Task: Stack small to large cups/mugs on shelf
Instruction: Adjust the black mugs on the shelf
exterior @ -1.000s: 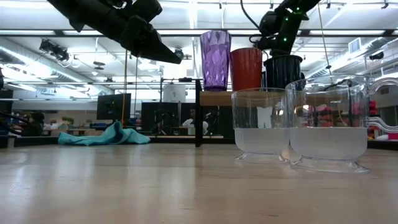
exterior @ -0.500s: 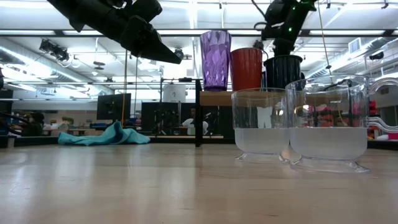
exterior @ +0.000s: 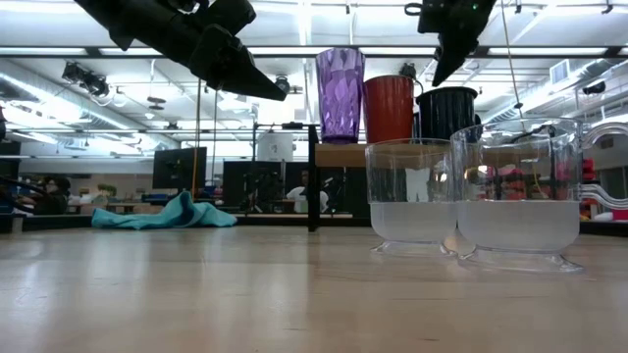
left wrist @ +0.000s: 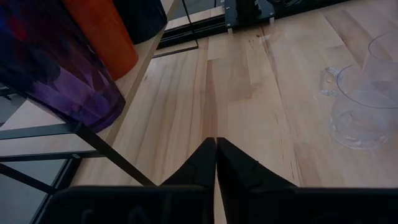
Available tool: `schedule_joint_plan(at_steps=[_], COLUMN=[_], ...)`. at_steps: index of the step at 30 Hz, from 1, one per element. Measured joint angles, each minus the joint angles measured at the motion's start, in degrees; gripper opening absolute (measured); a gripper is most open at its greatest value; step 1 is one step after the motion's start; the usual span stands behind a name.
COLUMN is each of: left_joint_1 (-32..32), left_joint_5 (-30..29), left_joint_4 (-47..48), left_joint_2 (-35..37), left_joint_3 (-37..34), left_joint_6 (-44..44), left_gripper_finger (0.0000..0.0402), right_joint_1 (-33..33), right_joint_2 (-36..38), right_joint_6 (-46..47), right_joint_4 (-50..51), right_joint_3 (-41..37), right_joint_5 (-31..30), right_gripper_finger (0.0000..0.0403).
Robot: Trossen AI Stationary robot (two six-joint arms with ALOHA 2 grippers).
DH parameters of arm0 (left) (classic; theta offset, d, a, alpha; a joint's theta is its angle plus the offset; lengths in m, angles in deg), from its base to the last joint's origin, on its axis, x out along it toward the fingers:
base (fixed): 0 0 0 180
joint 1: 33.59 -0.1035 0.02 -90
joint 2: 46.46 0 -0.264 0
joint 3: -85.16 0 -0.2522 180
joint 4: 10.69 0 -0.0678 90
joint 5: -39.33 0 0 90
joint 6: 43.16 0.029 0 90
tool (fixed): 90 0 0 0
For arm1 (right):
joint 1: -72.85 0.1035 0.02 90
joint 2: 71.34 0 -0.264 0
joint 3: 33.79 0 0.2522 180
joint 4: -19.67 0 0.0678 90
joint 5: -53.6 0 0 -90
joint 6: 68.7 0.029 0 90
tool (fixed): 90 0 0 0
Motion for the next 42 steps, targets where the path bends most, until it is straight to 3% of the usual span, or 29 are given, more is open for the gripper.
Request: schedule_joint_plan(at_steps=[8, 14, 24, 42], left_joint_1=[0.0, 0.0, 0.0, 0.0], left_joint_5=[0.0, 0.0, 0.0, 0.0], left_joint_4=[0.0, 0.35, 0.72, 0.66], left_joint_2=[0.0, 0.01, 0.02, 0.02], left_joint_3=[0.0, 0.0, 0.0, 0.0], left_joint_6=[-0.2, -0.37, -0.57, -0.57], left_gripper_finger=[0.0014, 0.0021, 0.0016, 0.0016], right_joint_1=[8.31, 8.38, 8.18, 8.11], right_joint_2=[-0.85, -2.81, -2.85, -2.84], right_joint_6=[3.34, 4.92, 5.67, 4.0], right_joint_4=[1.94, 3.63, 4.63, -3.43], right_joint_3=[0.0, -0.04, -2.03, -9.44], right_joint_5=[-2.0, -7.4, -8.64, -14.97], right_gripper_finger=[0.011, 0.011, 0.011, 0.011])
